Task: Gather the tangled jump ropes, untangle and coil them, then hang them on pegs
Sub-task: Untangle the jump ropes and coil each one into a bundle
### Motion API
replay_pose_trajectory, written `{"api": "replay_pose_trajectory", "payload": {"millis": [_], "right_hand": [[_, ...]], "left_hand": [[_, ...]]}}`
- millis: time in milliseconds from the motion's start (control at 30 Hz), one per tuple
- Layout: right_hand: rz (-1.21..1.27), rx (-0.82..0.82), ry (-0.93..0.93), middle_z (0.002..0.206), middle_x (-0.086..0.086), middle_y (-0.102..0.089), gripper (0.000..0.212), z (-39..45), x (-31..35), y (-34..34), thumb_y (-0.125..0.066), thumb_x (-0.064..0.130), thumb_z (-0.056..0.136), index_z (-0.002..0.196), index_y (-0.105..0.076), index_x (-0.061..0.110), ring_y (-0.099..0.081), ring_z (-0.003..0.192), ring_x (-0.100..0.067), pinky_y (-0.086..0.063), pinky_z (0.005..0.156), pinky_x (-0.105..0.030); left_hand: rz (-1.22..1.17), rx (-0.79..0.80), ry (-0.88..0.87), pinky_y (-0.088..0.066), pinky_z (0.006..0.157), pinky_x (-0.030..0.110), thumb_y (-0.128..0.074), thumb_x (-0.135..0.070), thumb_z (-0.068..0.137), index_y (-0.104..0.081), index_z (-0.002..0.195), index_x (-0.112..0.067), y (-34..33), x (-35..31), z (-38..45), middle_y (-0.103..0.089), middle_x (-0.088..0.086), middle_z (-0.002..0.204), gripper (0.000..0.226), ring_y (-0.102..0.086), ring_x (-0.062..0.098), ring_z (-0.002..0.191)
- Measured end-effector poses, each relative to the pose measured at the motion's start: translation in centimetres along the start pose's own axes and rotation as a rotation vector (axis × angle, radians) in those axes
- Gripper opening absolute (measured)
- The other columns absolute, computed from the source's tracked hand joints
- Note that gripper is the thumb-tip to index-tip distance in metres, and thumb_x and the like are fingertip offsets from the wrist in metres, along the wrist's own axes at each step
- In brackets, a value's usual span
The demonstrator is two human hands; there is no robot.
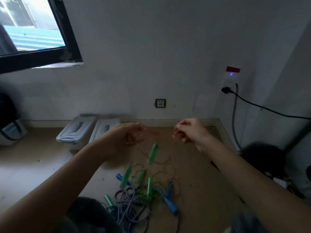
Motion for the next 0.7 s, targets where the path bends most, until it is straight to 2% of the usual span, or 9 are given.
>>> {"api": "replay_pose_trajectory", "payload": {"millis": [100,167,233,267,333,400,467,567,700], "right_hand": [[-0.058,-0.227,0.128,0.072,-0.010,-0.059,0.024,0.4,1.6,2.0,-0.043,0.011,0.097,0.074,-0.046,0.015,-0.055,0.035,-0.012,-0.039,0.032,-0.019],[-0.131,-0.213,0.112,0.081,-0.011,-0.057,0.022,0.6,1.9,1.8,-0.040,0.012,0.098,0.076,-0.041,0.016,-0.059,0.041,-0.015,-0.047,0.037,-0.025],[-0.409,0.001,0.062,0.099,-0.005,-0.053,0.005,0.3,1.3,0.2,-0.046,0.014,0.096,0.092,-0.046,0.017,-0.063,0.073,-0.019,-0.053,0.061,-0.033],[-0.531,0.130,0.073,0.106,0.000,-0.049,0.012,-0.2,0.9,-1.0,-0.052,0.017,0.093,0.105,-0.049,0.019,-0.059,0.090,-0.019,-0.049,0.071,-0.030],[-0.432,0.342,0.143,0.112,0.009,-0.051,0.028,-1.2,0.4,-3.5,-0.061,0.025,0.089,0.115,-0.051,0.025,-0.055,0.105,-0.012,-0.045,0.078,-0.021],[-0.193,0.492,0.129,0.102,0.006,-0.064,0.023,-2.5,0.2,-5.9,-0.065,0.025,0.084,0.106,-0.059,0.021,-0.063,0.091,-0.006,-0.050,0.070,-0.017],[-0.172,0.487,0.126,0.086,-0.003,-0.067,0.020,-2.6,-0.3,-7.3,-0.069,0.020,0.082,0.099,-0.063,0.013,-0.063,0.066,-0.005,-0.048,0.057,-0.019],[-0.398,0.299,0.252,0.069,-0.004,-0.064,0.008,-1.7,0.3,-6.4,-0.070,0.019,0.080,0.077,-0.066,0.013,-0.057,0.061,-0.010,-0.044,0.057,-0.022],[-0.468,0.107,0.246,0.047,0.012,-0.056,0.021,-0.5,0.8,-3.4,-0.067,0.025,0.083,0.063,-0.062,0.026,-0.050,0.042,0.003,-0.034,0.042,-0.011]], "left_hand": [[-0.017,0.032,0.044,-0.046,0.044,0.017,-0.053,-0.016,0.088,-0.064,0.081,-0.006,0.1,0.2,-1.0,-0.051,-0.002,0.045,0.017,-0.049,0.007,0.040],[0.113,-0.038,0.052,-0.045,0.048,0.020,-0.052,-0.016,0.091,-0.063,0.091,-0.007,0.8,0.2,-0.9,-0.057,0.005,0.059,0.015,-0.049,0.013,0.051],[0.203,-0.089,0.031,-0.041,0.050,0.023,-0.052,-0.019,0.092,-0.062,0.095,-0.007,1.4,0.1,-0.5,-0.054,0.011,0.074,0.016,-0.049,0.018,0.060],[0.220,-0.078,0.014,-0.041,0.046,0.021,-0.050,-0.020,0.093,-0.061,0.097,-0.006,1.4,0.1,-0.3,-0.054,0.010,0.072,0.018,-0.050,0.016,0.056],[0.185,0.009,-0.013,-0.039,0.041,0.019,-0.048,-0.021,0.094,-0.059,0.096,-0.006,0.6,0.1,0.1,-0.052,0.004,0.062,0.019,-0.048,0.010,0.043],[0.130,0.118,-0.002,-0.045,0.042,0.020,-0.049,-0.024,0.093,-0.059,0.092,-0.010,-0.5,0.3,0.3,-0.056,0.004,0.063,0.018,-0.054,0.011,0.046],[0.106,0.208,0.014,-0.052,0.050,0.024,-0.053,-0.027,0.089,-0.064,0.095,-0.012,-1.4,0.7,0.7,-0.065,0.006,0.072,0.020,-0.062,0.015,0.059],[0.183,0.266,0.012,-0.051,0.057,0.020,-0.064,-0.036,0.073,-0.065,0.100,-0.014,-1.1,1.4,1.1,-0.070,0.000,0.077,0.034,-0.065,0.011,0.066],[0.576,0.182,-0.059,-0.051,0.058,0.019,-0.064,-0.050,0.059,-0.066,0.092,-0.028,1.4,2.2,1.9,-0.069,-0.003,0.083,0.040,-0.062,0.011,0.069]]}}
Point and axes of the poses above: each hand's wrist, its own z-axis towards the middle knuckle, its own y-axis out of the back of the hand, x = y × z, the point moved 6 cm from there along z, towards the middle knuckle
